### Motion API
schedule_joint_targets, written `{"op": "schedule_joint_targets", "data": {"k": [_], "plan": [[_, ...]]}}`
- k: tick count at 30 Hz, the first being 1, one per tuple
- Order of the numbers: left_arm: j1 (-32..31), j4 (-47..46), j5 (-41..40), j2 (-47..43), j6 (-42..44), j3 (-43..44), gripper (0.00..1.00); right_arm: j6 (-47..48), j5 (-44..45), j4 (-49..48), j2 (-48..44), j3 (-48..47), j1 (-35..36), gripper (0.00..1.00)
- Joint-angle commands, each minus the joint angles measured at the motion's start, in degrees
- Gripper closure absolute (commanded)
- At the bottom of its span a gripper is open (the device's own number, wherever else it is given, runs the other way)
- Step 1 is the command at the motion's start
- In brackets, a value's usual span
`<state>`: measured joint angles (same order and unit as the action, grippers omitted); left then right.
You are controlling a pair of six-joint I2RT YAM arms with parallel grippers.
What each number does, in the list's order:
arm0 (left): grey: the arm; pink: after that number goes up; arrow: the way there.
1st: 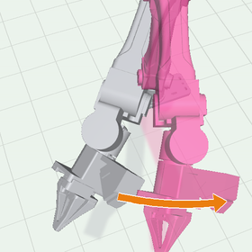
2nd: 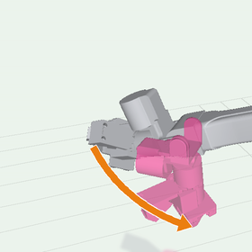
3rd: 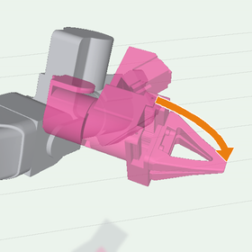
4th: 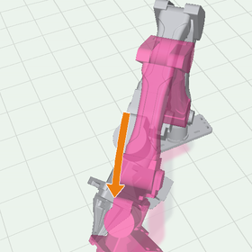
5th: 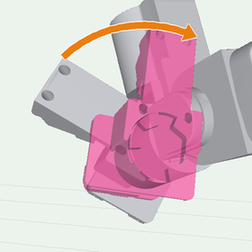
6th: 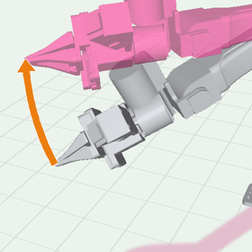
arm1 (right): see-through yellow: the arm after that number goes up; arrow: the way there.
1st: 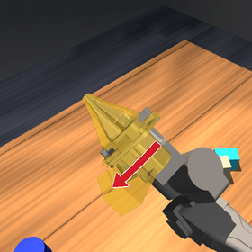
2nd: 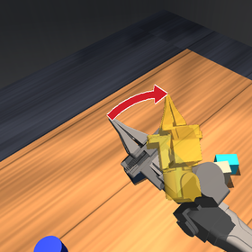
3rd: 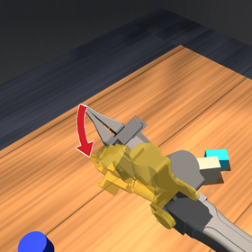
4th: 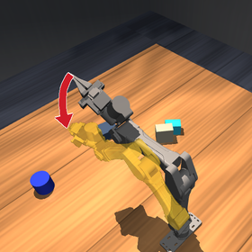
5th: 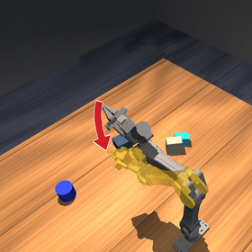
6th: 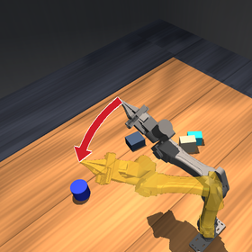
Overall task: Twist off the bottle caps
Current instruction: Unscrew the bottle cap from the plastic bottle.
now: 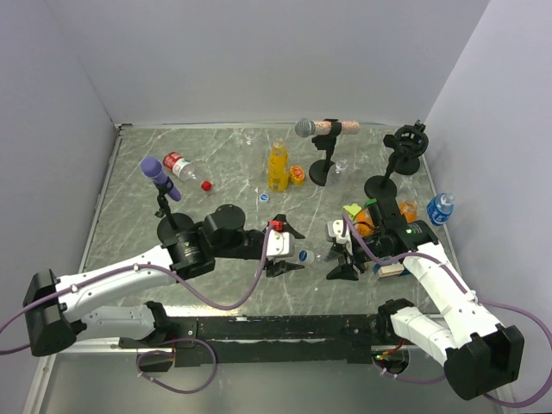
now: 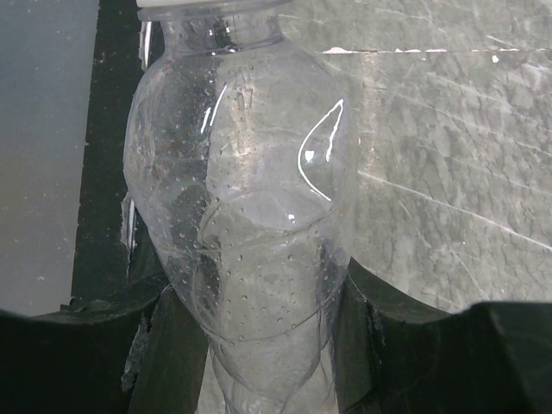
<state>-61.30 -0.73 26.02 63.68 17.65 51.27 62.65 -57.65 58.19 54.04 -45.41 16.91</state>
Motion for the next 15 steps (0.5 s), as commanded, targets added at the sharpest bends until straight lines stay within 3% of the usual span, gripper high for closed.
{"op": "schedule_joint_targets", "data": {"k": [1,6,10,14,15], "plan": [[-0.6,-0.3,2.6,1.7,-0.7,3.1,0.34,1.9,-1.8,-0.8,-0.5,0.0,0.4,0.83],[-0.8,0.6,2.2,3.2,-0.5,4.1,0.5,1.9,-1.8,-0.7,-0.3,0.0,0.4,0.83],[-0.8,0.6,2.5,3.3,-0.9,4.1,0.53,1.9,-1.9,-0.7,-0.3,-0.1,0.5,0.83],[-0.8,0.0,3.8,3.2,-2.4,3.8,0.68,1.8,-1.8,-0.8,0.0,-0.1,0.4,0.83],[-0.8,0.0,4.3,3.4,-3.0,3.8,0.76,1.7,-1.7,-0.8,0.0,-0.2,0.4,0.83]]}}
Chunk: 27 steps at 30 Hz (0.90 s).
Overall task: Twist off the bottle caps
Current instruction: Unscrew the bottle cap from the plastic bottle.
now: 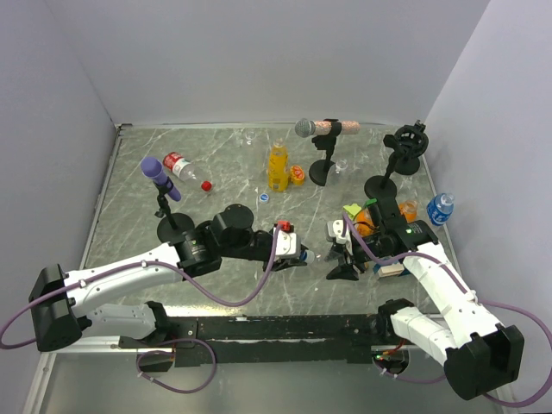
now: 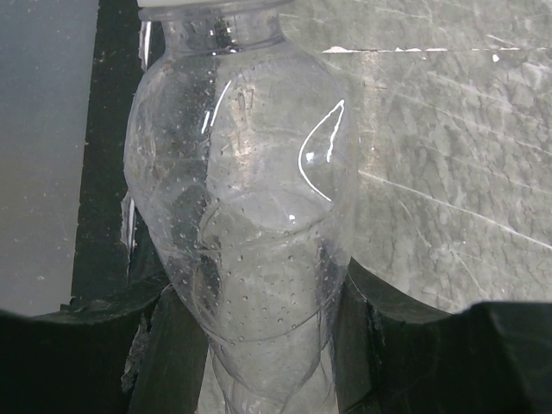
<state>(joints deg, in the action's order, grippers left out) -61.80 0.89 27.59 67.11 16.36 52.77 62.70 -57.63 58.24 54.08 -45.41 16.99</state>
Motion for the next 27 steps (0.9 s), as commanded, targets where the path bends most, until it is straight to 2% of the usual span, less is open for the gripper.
{"op": "schedule_joint_targets", "data": {"k": [1,2,3,6,11,18,21,24,27], "plan": [[-0.3,-1.7,2.8,0.0,-2.6,2.5,0.88,1.6,-1.7,-0.9,0.0,-0.1,0.3,0.83],[-0.3,-1.7,2.6,0.3,-3.9,2.6,0.97,1.5,-1.5,-1.0,0.1,-0.1,0.3,0.83],[-0.3,-1.6,2.4,0.6,-5.8,2.8,0.99,1.4,-1.5,-1.1,0.1,0.0,0.5,0.83],[-0.3,-2.0,1.3,0.6,-14.4,2.7,0.99,0.9,-1.2,-1.5,0.1,0.1,0.3,0.83],[-0.3,-1.0,-6.8,-0.4,-37.0,2.2,0.99,0.3,-0.9,-1.9,0.3,0.0,0.3,0.83],[-0.3,8.0,-14.2,-0.8,-63.6,4.3,0.99,0.3,-1.0,-1.9,0.9,0.1,0.4,0.83],[-0.3,4.0,-15.7,-2.1,-77.2,1.8,0.99,0.1,-1.0,-1.9,1.1,0.0,0.4,0.83],[-0.7,3.7,-20.8,-2.2,-86.4,1.2,0.99,0.3,-1.1,-1.7,1.4,-0.1,0.3,0.83],[-1.0,6.4,-22.4,-1.1,-89.3,4.0,0.99,0.1,-0.8,-2.0,1.3,0.1,0.3,0.83]]}}
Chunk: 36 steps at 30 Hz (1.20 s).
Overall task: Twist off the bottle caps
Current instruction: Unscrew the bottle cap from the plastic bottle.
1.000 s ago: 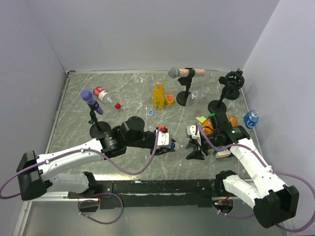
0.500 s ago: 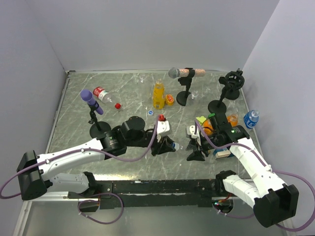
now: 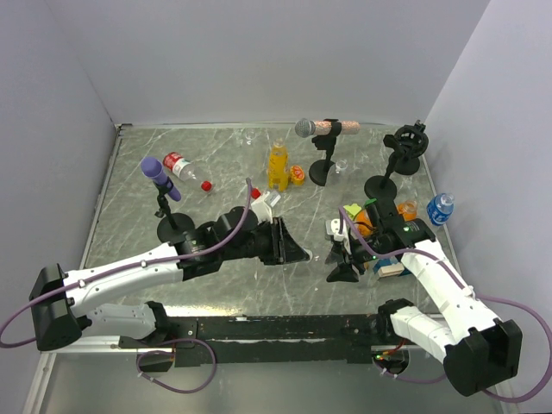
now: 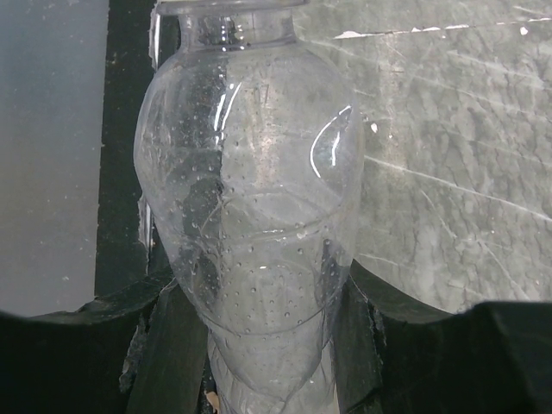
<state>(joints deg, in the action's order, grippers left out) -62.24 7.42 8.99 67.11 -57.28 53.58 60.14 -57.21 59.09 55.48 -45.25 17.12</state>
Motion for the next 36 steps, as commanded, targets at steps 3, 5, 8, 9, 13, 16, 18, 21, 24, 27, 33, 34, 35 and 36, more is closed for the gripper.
{"op": "schedule_joint_targets", "data": {"k": [3,5,8,9,13,16,18,21,24,27,33,34,35,36], "plan": [[-0.8,-0.5,-4.1,-0.9,-15.8,4.2,0.99,2.5,-1.1,-2.9,0.0,-0.1,0.2,0.83],[-0.9,0.7,-4.7,-0.8,-14.3,4.9,0.97,2.6,-1.1,-2.8,0.3,-0.2,0.2,0.83],[-0.8,0.1,-4.6,-1.9,-9.8,4.1,0.6,2.6,-1.0,-2.8,0.3,-0.2,0.3,0.83],[-0.9,0.0,-4.6,-2.5,-7.5,3.6,0.44,2.5,-1.0,-2.8,0.3,-0.2,0.3,0.83],[-1.0,1.2,-5.6,-7.0,5.7,2.1,0.07,2.7,-1.1,-2.8,0.5,-0.2,0.3,0.83],[-1.0,-0.3,-5.7,-13.1,19.0,-1.5,0.04,2.8,-1.4,-2.7,0.7,-0.3,0.2,0.83],[-1.0,-4.8,-3.5,-17.1,28.8,-6.4,0.03,2.9,-1.6,-2.5,0.7,-0.3,0.3,0.83],[-1.0,-13.8,0.4,-21.8,40.6,-14.2,0.03,3.1,-1.9,-2.5,0.9,-0.3,0.3,0.83],[-1.0,-19.8,5.8,-24.6,54.6,-18.6,0.03,3.1,-1.8,-2.3,1.3,-0.3,0.3,0.83],[-1.0,-19.3,7.1,-25.4,66.0,-18.8,0.03,3.0,-1.9,-2.5,1.1,-0.2,0.3,0.83],[-1.0,-14.2,9.4,-21.5,76.3,-14.2,0.03,3.5,-2.3,-2.4,1.2,-0.1,0.3,0.82],[-1.0,-13.8,10.8,-20.1,76.9,-13.4,0.03,3.4,-2.4,-2.3,1.3,-0.2,0.4,0.82],[-1.0,-13.6,12.1,-18.6,77.4,-12.8,0.01,3.5,-2.3,-2.4,1.3,-0.4,0.5,0.81],[-1.0,-13.6,12.9,-17.6,77.5,-12.3,0.01,3.4,-2.1,-2.3,1.3,-0.3,0.4,0.81]]}}
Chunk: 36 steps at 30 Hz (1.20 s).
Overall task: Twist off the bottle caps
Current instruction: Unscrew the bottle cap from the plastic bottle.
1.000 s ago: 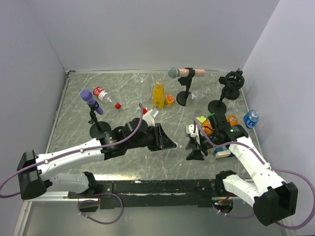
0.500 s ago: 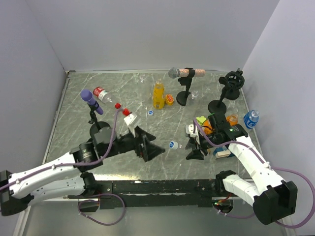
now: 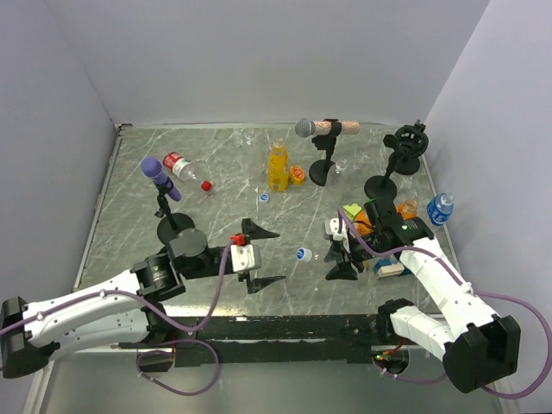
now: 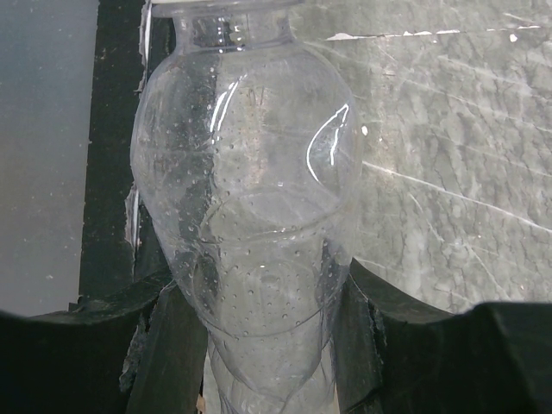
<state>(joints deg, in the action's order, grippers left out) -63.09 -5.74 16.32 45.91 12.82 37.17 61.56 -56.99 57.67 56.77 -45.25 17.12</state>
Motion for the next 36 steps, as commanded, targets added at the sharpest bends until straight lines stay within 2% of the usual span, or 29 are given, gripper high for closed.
{"op": "schedule_joint_targets", "data": {"k": [1,5,12,19,22,31,36], "plan": [[-0.2,-0.6,6.3,4.6,7.3,4.4,0.02,1.9,-2.3,-0.9,0.0,-0.4,0.5,0.81],[-0.2,-3.5,9.9,7.1,6.6,4.7,0.06,1.5,-1.8,-1.3,-0.9,0.1,0.5,0.81],[-0.2,-3.8,9.8,12.0,7.3,8.2,0.13,1.9,-2.1,-0.9,-0.3,-0.3,0.6,0.82],[-0.2,2.1,8.8,19.7,9.1,14.5,0.35,1.8,-1.8,-0.9,-0.1,-0.2,0.6,0.82],[-0.2,2.5,8.7,20.3,9.2,15.0,0.45,2.0,-1.7,-0.9,0.1,-0.2,0.6,0.82],[-0.2,3.9,8.5,19.6,10.3,14.5,0.47,2.0,-1.5,-1.0,0.1,-0.3,0.8,0.82],[-0.2,5.1,8.4,19.7,10.5,14.7,0.52,1.9,-1.5,-0.9,0.2,-0.2,0.8,0.82]]}}
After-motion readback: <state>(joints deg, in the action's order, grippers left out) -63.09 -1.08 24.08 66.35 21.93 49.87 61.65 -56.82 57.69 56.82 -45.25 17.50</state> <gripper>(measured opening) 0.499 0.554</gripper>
